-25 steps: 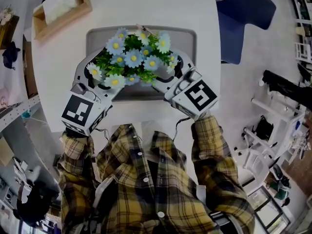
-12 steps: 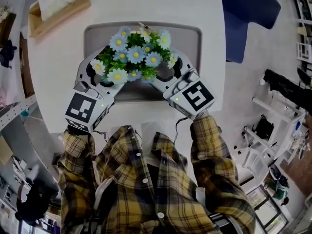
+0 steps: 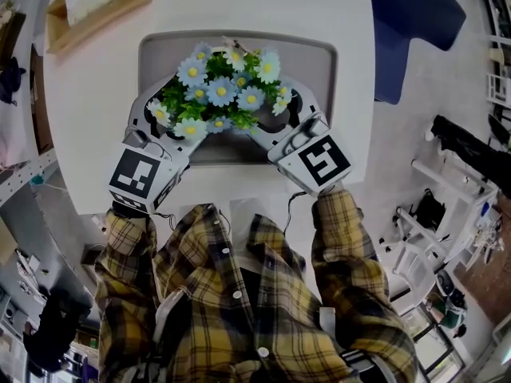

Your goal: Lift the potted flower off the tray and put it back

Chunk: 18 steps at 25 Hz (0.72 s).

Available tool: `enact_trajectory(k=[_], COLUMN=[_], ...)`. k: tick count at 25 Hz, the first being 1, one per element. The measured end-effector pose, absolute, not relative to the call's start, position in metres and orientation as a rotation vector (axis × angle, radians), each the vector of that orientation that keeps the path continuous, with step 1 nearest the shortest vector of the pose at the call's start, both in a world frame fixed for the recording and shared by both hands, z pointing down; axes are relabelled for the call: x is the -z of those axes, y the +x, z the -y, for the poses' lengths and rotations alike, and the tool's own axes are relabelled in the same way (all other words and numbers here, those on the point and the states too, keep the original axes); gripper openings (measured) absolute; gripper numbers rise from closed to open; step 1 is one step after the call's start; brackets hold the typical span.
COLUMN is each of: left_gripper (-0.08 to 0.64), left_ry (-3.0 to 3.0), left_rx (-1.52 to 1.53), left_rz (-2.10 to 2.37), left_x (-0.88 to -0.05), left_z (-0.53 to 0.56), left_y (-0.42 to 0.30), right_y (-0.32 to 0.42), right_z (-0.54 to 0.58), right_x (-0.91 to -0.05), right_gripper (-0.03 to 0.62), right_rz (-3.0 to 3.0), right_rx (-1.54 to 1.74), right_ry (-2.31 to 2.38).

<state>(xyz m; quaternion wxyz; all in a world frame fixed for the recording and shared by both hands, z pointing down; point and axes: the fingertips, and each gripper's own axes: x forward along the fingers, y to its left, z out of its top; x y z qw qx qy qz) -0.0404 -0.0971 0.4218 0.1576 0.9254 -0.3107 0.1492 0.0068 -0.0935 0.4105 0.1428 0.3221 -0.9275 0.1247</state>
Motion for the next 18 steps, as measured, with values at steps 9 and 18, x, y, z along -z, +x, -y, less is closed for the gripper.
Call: enact_trajectory(k=[9, 18], left_gripper=[0.365, 0.365], left_ry=[2.637, 2.569], left_rx=[-0.432, -0.427], left_rz=[0.884, 0.893], left_x=[-0.426, -0.424], left_z=[0.097, 0.090], left_y=[-0.041, -0.050], right_y=[0.007, 0.018], right_z=[0.094, 0.089], right_x=[-0.416, -0.421], right_gripper=[0.308, 0.308], right_rz=[2.656, 2.594], right_rx=[-0.379, -0.443], right_ry=[0.924, 0.935])
